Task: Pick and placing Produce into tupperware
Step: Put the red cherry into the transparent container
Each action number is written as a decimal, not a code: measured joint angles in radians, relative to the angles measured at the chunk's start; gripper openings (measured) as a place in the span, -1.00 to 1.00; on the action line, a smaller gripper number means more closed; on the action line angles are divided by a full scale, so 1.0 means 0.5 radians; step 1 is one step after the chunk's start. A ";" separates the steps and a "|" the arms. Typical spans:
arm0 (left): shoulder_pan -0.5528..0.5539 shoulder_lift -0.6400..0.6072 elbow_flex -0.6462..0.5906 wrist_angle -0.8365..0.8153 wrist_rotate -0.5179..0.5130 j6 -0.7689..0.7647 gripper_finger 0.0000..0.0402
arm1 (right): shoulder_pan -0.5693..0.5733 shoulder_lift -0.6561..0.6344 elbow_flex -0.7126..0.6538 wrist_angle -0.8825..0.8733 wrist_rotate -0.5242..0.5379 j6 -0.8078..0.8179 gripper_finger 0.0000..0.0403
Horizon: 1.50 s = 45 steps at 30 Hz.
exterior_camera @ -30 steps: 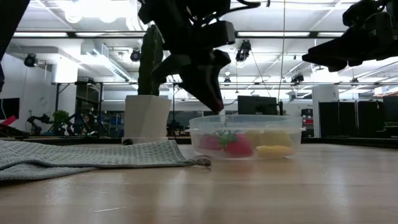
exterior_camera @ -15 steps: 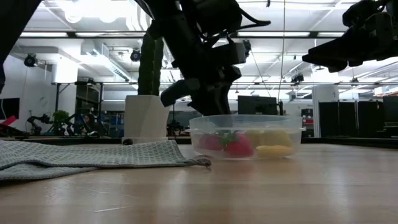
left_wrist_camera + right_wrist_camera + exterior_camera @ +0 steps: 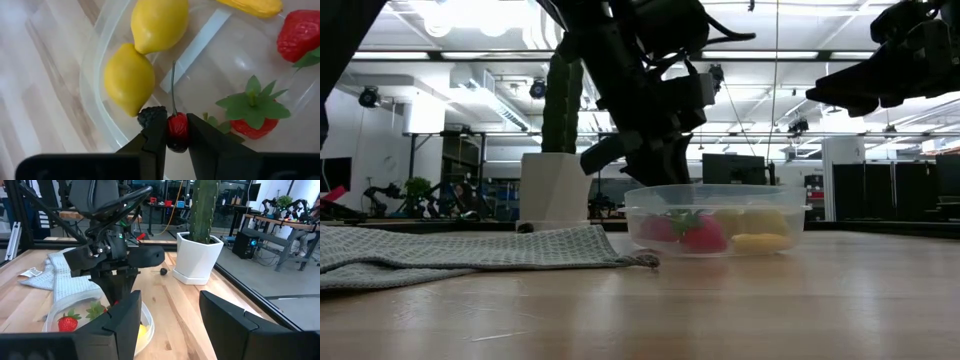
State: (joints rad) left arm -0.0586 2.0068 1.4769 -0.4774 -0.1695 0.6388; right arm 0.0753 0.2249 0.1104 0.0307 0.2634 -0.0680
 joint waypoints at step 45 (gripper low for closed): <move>-0.086 -0.002 0.001 0.035 -0.158 -0.001 -0.21 | 0.000 0.000 0.000 -0.011 0.000 0.014 -0.04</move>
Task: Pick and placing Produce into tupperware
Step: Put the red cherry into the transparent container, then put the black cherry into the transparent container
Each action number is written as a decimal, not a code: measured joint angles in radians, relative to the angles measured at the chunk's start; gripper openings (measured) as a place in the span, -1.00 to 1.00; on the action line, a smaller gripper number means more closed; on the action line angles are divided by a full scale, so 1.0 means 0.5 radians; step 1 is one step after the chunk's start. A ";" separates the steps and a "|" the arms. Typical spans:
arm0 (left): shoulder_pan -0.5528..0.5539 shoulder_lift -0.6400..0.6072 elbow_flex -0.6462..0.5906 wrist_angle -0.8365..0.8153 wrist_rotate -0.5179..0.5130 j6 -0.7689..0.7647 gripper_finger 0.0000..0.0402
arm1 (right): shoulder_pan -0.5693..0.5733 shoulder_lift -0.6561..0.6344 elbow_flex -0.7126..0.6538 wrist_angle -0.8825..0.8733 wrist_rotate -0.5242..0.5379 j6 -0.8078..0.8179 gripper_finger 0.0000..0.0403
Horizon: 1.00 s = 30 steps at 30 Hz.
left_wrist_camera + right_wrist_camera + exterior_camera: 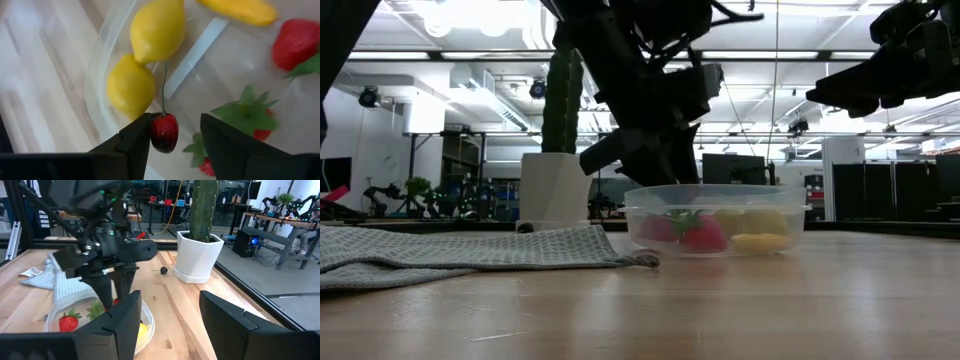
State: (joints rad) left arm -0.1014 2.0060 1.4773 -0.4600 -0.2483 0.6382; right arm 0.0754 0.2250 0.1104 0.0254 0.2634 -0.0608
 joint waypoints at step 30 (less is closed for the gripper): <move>-0.100 0.006 0.086 -0.083 -0.216 -0.111 -0.22 | 0.000 -0.002 0.000 -0.043 0.020 0.008 -0.04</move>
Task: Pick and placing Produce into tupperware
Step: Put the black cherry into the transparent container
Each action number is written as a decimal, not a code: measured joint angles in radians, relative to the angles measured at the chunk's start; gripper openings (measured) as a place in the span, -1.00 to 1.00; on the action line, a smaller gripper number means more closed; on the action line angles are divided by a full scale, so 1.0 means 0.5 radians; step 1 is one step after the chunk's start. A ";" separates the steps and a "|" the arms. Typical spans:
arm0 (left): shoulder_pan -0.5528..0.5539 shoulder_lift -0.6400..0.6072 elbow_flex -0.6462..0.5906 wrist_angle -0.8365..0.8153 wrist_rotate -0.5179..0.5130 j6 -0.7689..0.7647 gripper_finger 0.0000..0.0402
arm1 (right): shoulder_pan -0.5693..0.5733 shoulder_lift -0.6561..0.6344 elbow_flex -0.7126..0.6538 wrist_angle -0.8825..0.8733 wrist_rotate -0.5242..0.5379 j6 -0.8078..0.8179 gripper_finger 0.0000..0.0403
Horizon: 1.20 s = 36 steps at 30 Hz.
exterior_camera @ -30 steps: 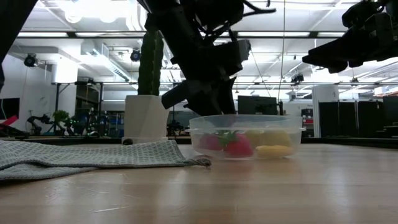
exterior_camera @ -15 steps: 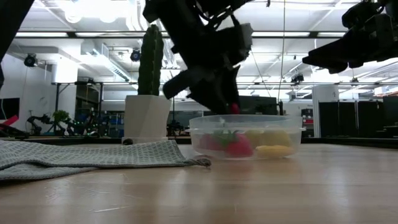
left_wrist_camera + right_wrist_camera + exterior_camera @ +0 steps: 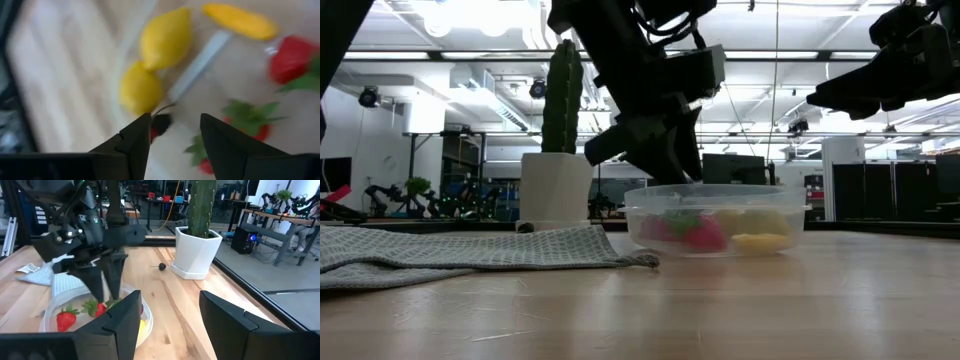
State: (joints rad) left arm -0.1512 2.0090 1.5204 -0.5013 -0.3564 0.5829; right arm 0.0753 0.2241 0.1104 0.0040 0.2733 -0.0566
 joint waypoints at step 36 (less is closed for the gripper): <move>0.240 -0.658 -0.559 -1.051 -0.438 -2.158 -0.22 | 0.001 0.002 0.000 -0.002 0.017 -0.001 -0.04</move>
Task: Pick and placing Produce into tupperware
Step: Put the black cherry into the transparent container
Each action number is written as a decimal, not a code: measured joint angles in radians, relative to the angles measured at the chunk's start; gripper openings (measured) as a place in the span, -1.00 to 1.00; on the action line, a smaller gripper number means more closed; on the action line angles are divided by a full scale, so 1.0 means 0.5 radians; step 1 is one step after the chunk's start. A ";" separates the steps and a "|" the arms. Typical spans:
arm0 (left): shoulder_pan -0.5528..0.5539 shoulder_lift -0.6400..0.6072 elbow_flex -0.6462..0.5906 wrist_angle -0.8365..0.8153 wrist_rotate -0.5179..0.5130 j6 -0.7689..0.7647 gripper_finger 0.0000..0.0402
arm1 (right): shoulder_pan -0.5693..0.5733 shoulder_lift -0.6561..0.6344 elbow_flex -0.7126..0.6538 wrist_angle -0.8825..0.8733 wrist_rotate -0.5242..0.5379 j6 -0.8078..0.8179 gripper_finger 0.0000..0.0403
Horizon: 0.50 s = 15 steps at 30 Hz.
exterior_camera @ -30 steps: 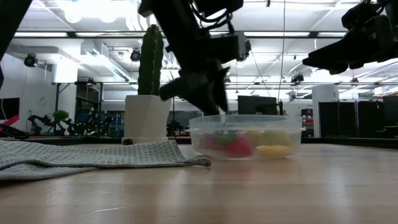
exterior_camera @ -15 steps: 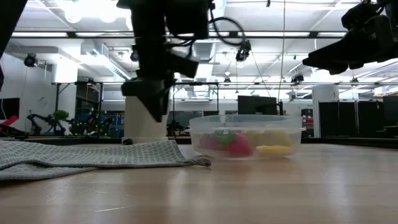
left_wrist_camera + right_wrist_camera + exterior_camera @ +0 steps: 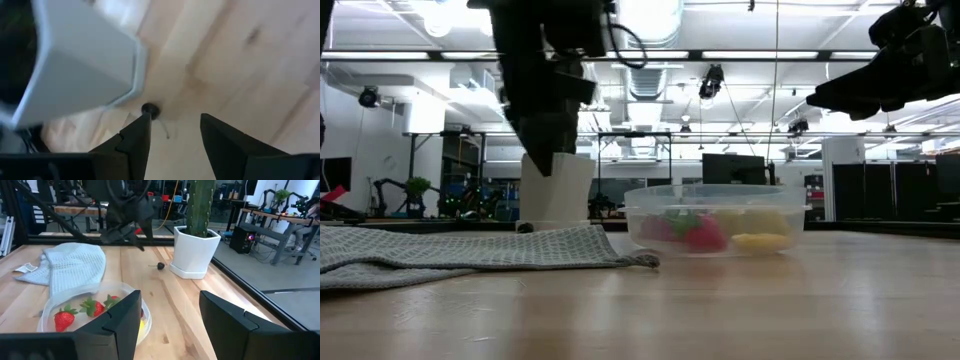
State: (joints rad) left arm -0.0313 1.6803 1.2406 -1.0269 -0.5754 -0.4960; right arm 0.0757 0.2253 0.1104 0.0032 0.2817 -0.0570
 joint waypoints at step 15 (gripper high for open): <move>0.304 -0.403 -0.570 0.297 0.138 -0.934 -0.22 | 0.000 0.000 0.000 -0.018 0.000 -0.001 -0.04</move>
State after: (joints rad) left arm 0.1205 1.4786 0.9558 -0.8786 -0.5064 -0.9629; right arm 0.0755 0.2253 0.1104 -0.0060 0.2817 -0.0574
